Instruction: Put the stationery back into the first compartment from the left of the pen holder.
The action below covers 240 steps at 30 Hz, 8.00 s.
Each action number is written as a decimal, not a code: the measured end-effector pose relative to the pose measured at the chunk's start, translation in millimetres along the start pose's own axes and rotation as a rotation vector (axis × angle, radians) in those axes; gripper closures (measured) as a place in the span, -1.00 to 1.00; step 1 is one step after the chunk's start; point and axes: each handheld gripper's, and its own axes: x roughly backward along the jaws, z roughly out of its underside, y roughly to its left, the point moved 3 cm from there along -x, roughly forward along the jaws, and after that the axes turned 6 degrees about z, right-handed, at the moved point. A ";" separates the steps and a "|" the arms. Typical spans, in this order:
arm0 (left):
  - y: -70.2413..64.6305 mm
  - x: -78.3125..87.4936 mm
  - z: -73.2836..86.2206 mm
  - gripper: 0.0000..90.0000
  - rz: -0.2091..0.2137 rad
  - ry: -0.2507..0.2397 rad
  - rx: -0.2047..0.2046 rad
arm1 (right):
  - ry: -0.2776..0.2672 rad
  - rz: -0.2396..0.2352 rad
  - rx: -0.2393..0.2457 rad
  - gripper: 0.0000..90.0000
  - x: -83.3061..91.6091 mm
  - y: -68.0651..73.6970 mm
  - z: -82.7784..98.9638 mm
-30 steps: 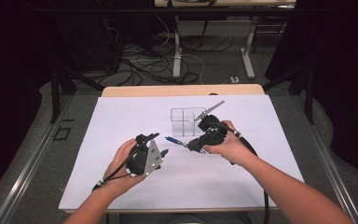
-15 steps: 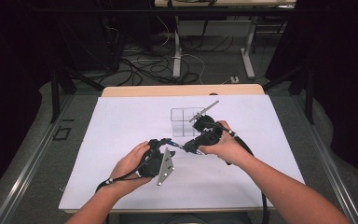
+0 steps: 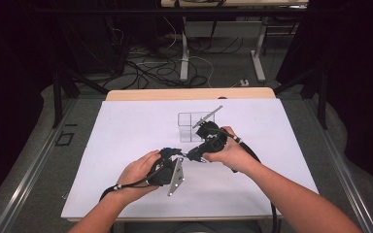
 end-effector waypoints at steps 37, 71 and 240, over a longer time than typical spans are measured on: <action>-9.4 -3.4 -2.0 0.76 0.006 0.059 -0.157 | 0.008 -0.036 0.015 0.78 -5.0 5.7 2.6; 23.5 -14.4 13.7 0.77 0.047 0.039 0.136 | -0.179 0.089 0.070 -0.15 15.1 -19.6 35.3; 107.7 -68.5 38.4 -0.07 0.146 -0.322 1.242 | -0.476 0.478 -0.137 -1.00 21.6 -75.4 123.7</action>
